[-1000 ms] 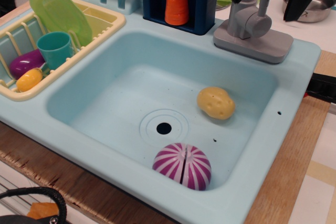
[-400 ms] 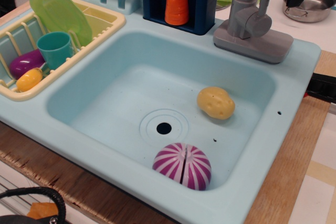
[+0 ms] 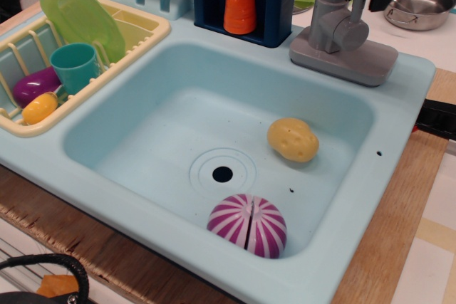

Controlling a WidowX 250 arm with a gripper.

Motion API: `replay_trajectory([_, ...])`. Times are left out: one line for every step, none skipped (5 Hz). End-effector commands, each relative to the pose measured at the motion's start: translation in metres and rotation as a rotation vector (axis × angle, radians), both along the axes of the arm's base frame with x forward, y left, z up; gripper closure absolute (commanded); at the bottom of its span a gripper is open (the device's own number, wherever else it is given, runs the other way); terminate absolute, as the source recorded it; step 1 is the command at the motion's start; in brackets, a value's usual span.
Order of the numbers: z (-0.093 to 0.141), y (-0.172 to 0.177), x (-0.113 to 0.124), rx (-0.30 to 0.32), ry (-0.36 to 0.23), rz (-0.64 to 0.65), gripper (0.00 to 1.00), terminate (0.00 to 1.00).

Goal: Turn lever vertical to-front

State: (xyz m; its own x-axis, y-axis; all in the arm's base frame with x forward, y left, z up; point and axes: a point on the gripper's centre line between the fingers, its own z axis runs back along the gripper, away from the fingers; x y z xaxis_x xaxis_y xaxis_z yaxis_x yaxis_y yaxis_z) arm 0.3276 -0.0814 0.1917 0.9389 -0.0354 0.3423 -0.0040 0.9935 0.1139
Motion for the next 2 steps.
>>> replay_trajectory([0.000,-0.004,-0.001,-0.002,0.003,0.001,1.00,0.00])
replay_trajectory([0.003,0.005,-0.013,0.040,-0.012,0.046,1.00,0.00])
